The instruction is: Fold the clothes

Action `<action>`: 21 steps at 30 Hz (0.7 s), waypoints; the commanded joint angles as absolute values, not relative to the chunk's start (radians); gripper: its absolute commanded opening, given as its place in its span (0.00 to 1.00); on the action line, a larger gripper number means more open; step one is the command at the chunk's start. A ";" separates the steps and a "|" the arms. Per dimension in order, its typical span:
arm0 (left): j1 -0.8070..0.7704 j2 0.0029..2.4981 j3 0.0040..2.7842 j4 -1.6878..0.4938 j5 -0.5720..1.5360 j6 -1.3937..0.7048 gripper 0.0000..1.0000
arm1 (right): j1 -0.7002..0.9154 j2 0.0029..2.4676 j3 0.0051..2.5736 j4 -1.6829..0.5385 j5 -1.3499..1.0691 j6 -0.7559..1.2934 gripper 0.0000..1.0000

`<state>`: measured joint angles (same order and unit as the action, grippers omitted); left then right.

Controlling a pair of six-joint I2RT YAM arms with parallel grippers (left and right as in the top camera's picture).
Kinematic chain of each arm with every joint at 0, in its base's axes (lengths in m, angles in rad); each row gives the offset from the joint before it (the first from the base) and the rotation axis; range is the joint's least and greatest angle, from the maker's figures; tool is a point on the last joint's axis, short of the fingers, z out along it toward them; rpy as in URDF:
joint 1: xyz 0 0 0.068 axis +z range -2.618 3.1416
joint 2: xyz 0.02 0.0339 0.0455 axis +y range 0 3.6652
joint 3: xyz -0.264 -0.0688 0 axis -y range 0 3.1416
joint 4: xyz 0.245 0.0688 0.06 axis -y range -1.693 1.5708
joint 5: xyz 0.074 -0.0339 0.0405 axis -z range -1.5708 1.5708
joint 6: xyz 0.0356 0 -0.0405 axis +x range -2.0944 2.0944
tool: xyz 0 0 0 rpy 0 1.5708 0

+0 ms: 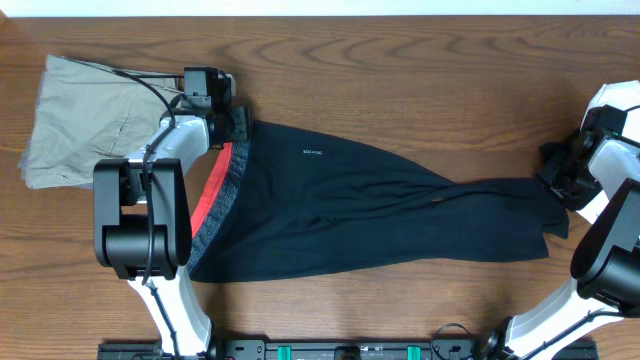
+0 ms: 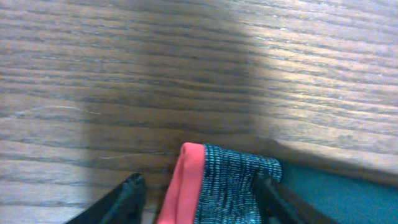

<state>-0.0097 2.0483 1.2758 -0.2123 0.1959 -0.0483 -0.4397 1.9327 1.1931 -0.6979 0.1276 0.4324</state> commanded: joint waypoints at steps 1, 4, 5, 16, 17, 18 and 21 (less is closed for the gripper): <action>-0.008 2.082 1.285 -0.222 0.198 -0.038 0.44 | -0.442 1.982 1.190 -0.730 0.104 0.429 0.50; -0.008 2.082 1.285 -0.218 0.197 -0.038 0.35 | -0.443 1.971 1.232 -0.785 0.104 0.429 0.50; -0.008 2.082 1.285 -0.216 0.197 -0.038 0.26 | -0.445 1.966 1.250 -0.803 0.104 0.429 0.52; -0.008 2.082 1.285 -0.203 0.164 -0.038 0.06 | -0.524 1.930 1.369 -0.921 0.077 0.448 0.99; -0.008 2.082 1.285 -0.203 0.164 -0.038 0.06 | -0.530 1.930 1.369 -0.920 0.075 0.448 0.97; -0.008 2.082 1.285 -0.203 0.164 -0.038 0.06 | -0.533 1.930 1.369 -0.915 0.068 0.447 0.91; -0.008 2.082 1.285 -0.203 0.164 -0.039 0.06 | -0.535 1.930 1.365 -0.900 0.020 0.447 0.71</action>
